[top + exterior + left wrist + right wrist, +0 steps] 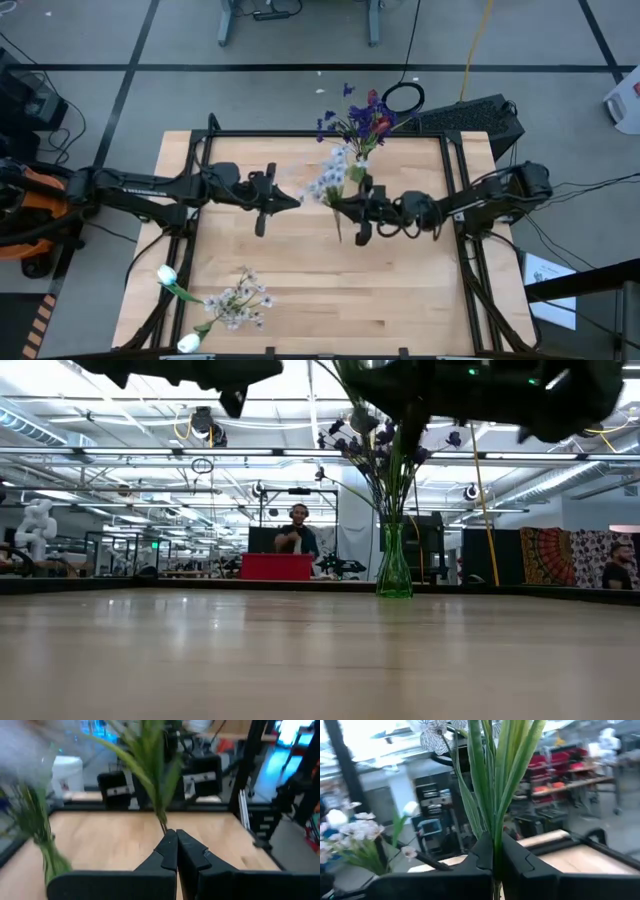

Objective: Sort flowers into vase by color
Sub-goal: Put the white flowers into the transparent flower vase

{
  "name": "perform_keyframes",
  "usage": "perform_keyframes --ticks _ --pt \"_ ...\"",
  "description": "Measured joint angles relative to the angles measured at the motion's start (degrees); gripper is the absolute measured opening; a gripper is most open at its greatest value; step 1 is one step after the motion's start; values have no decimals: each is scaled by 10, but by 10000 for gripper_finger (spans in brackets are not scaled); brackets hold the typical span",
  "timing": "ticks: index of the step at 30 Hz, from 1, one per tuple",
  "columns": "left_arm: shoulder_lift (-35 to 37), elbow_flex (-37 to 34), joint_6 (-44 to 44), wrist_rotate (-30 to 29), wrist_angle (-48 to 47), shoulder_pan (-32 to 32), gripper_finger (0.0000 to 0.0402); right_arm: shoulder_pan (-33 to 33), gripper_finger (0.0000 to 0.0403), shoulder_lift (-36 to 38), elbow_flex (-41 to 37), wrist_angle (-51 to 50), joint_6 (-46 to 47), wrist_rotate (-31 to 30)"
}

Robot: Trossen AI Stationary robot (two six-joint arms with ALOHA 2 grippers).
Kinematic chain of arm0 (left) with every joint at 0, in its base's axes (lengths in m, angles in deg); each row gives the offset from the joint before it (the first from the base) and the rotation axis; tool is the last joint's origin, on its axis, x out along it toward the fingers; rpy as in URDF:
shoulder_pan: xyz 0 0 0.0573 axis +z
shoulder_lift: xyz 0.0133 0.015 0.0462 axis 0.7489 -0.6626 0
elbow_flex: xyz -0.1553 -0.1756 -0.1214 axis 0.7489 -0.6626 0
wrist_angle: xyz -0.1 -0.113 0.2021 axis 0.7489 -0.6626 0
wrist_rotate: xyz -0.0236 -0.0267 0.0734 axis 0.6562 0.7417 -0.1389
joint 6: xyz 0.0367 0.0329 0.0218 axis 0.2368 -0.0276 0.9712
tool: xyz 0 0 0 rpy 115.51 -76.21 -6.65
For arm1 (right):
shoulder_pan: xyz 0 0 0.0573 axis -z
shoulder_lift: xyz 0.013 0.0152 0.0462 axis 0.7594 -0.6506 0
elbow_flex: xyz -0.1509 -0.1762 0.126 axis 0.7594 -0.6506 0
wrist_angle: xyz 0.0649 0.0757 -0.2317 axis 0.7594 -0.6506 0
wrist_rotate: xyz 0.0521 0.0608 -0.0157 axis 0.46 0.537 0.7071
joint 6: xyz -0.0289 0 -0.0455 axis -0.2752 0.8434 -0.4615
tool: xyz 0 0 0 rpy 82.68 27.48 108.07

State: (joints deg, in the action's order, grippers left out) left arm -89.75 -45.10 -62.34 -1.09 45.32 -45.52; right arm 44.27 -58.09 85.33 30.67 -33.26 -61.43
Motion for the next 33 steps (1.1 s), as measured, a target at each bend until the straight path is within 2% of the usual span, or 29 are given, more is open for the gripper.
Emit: perform_keyframes --ticks 3,10,14,19,22,33 --pt "-19 0 0 -1 51 0 0 17 1 -6 40 -24 -27 33" --pt "-49 0 -20 -13 85 0 12 35 4 -6 92 -73 -91 35" --pt "-60 0 -63 -56 93 0 59 44 5 -6 94 -107 -86 36" --pt "-68 0 -60 -60 104 0 131 45 6 -6 94 -109 -85 50" --pt "-72 0 -60 -61 111 -3 156 50 6 -6 94 -105 -85 50" --pt "-107 0 -59 -66 175 -8 164 55 6 -6 100 -76 -72 51"
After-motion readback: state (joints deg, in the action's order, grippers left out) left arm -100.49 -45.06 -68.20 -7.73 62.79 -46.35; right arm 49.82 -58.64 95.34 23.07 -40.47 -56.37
